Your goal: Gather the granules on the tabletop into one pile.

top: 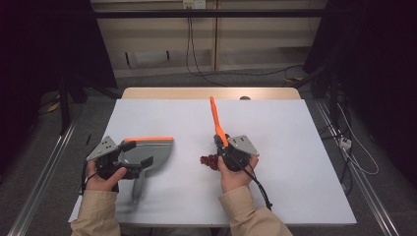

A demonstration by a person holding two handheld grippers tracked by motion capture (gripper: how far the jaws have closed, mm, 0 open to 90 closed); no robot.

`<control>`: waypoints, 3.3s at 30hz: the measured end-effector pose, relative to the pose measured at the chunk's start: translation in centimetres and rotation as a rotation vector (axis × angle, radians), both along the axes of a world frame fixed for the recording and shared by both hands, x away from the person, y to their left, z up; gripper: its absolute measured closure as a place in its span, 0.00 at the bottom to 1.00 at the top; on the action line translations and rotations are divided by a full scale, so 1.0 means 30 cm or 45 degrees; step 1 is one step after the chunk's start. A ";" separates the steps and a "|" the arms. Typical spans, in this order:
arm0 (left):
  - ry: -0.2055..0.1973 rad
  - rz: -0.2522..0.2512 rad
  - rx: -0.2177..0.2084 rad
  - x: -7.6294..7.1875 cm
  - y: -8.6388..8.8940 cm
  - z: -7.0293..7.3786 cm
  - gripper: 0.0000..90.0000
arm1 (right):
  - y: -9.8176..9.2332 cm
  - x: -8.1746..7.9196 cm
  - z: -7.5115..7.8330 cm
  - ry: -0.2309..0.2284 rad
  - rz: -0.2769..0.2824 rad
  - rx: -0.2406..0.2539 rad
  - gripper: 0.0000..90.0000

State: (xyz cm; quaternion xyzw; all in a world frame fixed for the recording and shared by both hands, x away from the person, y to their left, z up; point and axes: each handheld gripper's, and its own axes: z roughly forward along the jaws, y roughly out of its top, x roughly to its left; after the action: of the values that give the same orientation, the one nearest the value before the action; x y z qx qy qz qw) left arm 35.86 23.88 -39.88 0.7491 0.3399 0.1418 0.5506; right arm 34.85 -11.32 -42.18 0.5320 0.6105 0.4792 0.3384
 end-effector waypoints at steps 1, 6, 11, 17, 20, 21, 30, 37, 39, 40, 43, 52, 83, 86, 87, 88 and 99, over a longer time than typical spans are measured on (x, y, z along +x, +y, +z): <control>0.000 0.000 -0.001 0.000 0.000 0.000 0.07 | 0.007 -0.005 0.008 -0.003 0.016 0.018 0.79; -0.005 0.004 -0.001 0.000 0.004 0.001 0.07 | 0.068 -0.018 0.014 0.008 0.102 0.102 0.79; -0.005 0.005 -0.001 -0.001 0.006 0.002 0.07 | 0.128 -0.016 -0.017 0.049 0.165 0.146 0.79; -0.004 0.004 0.006 -0.002 0.002 0.000 0.07 | 0.155 -0.006 -0.058 0.114 0.191 0.162 0.79; -0.005 0.005 0.012 -0.002 0.004 0.000 0.07 | 0.135 -0.005 -0.075 0.123 0.170 0.136 0.79; -0.004 0.006 0.012 -0.002 0.004 0.000 0.07 | 0.123 -0.006 -0.077 0.130 0.165 0.143 0.79; -0.003 0.002 0.029 0.000 -0.004 -0.004 0.07 | 0.069 -0.009 -0.062 0.124 0.201 0.237 0.79; -0.005 0.010 0.037 -0.003 0.001 -0.001 0.07 | -0.011 -0.011 0.023 0.047 0.274 0.192 0.79; -0.006 0.008 0.037 -0.003 -0.002 -0.002 0.07 | -0.060 -0.011 0.038 0.030 0.286 0.151 0.79; -0.005 0.006 0.046 -0.004 -0.004 -0.002 0.07 | -0.085 -0.014 0.044 0.025 0.284 0.135 0.79; -0.004 0.010 0.054 -0.006 -0.008 -0.002 0.07 | -0.162 -0.016 0.051 0.012 0.296 0.094 0.79; 0.000 0.024 0.073 -0.012 -0.009 -0.003 0.07 | -0.312 -0.023 0.018 0.020 0.348 -0.009 0.79; 0.031 0.085 0.144 -0.061 -0.001 -0.026 0.07 | -0.485 -0.021 -0.032 0.193 0.491 -0.121 0.78; 0.038 0.093 0.154 -0.076 0.002 -0.030 0.07 | -0.485 -0.014 -0.019 0.230 0.506 -0.144 0.76; 0.045 0.096 0.154 -0.080 0.003 -0.033 0.07 | -0.485 -0.011 -0.017 0.237 0.506 -0.151 0.75; 0.048 0.100 0.158 -0.084 0.004 -0.035 0.07 | -0.485 -0.009 -0.016 0.245 0.510 -0.149 0.74; 0.075 0.132 0.197 -0.108 -0.001 -0.046 0.07 | -0.459 0.027 0.005 0.336 0.539 -0.199 0.69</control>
State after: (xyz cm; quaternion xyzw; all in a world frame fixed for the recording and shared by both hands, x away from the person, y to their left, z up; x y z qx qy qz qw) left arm 32.62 23.84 -41.27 0.7745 0.3825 0.1738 0.4729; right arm 35.67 -25.07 -42.02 0.4225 0.7823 0.4171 0.1883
